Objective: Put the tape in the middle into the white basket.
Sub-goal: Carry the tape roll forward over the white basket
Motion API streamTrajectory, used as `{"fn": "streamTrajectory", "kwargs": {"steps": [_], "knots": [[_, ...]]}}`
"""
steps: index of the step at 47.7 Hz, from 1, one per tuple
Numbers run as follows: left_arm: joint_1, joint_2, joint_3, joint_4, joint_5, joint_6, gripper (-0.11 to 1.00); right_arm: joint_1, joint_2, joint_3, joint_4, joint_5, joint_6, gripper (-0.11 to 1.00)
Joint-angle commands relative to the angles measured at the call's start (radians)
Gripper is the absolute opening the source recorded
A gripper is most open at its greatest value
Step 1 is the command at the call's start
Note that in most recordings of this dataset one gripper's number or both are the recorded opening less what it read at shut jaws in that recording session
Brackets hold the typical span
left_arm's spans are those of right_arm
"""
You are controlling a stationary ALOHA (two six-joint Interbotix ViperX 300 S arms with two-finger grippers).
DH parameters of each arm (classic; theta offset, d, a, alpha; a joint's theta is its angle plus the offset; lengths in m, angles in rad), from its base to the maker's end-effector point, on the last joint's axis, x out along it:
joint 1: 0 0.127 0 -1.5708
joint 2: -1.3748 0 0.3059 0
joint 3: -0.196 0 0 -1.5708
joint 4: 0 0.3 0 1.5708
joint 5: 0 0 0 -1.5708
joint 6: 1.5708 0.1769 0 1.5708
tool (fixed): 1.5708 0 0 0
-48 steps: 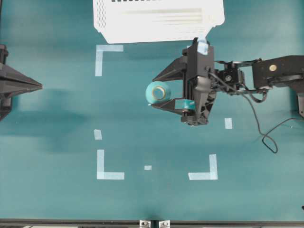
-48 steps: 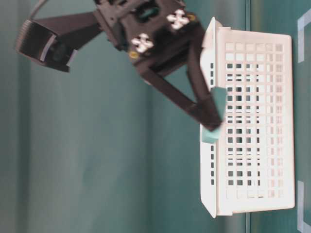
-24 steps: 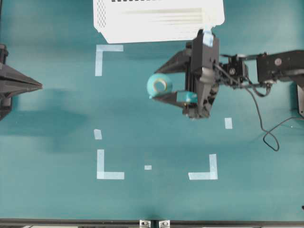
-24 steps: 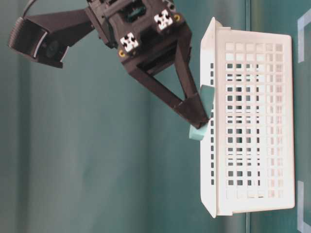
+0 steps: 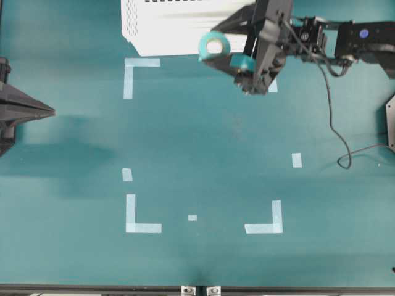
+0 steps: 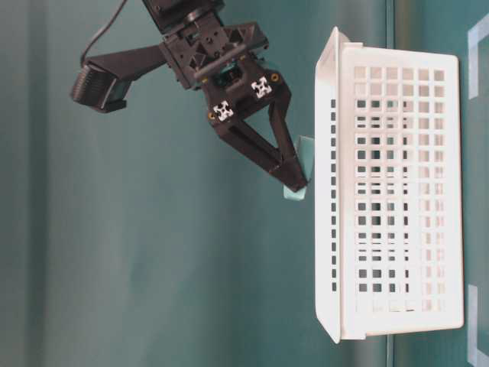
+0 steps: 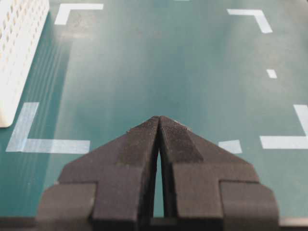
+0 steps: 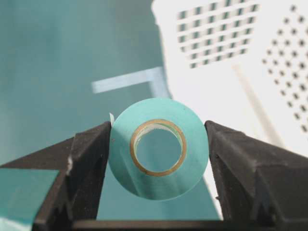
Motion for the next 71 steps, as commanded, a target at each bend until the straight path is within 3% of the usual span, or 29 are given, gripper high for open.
{"fn": "streamTrajectory", "kwargs": {"steps": [1,18,35,42,67,69,71], "knots": [[-0.003,0.009,-0.011,0.000,-0.011,0.000,-0.11,-0.026,-0.023,-0.020,-0.006,-0.003,-0.002,0.67],[-0.003,0.008,-0.011,0.000,-0.012,0.002,-0.11,-0.149,0.002,-0.023,-0.011,-0.011,-0.003,0.67],[-0.003,0.009,-0.011,0.000,-0.011,0.002,-0.11,-0.209,0.078,-0.069,-0.017,-0.020,-0.012,0.67],[-0.002,0.008,-0.011,-0.002,-0.011,0.002,-0.11,-0.212,0.098,-0.080,-0.048,-0.031,-0.015,0.67],[0.000,0.009,-0.011,0.000,-0.011,0.002,-0.11,-0.212,0.117,-0.081,-0.048,-0.038,-0.002,0.68],[0.002,0.009,-0.011,0.000,-0.011,0.002,-0.11,-0.210,0.117,-0.078,-0.051,-0.041,-0.005,0.71],[0.000,0.009,-0.011,0.000,-0.011,0.002,-0.11,-0.209,0.117,-0.077,-0.054,-0.041,-0.006,0.83]]}}
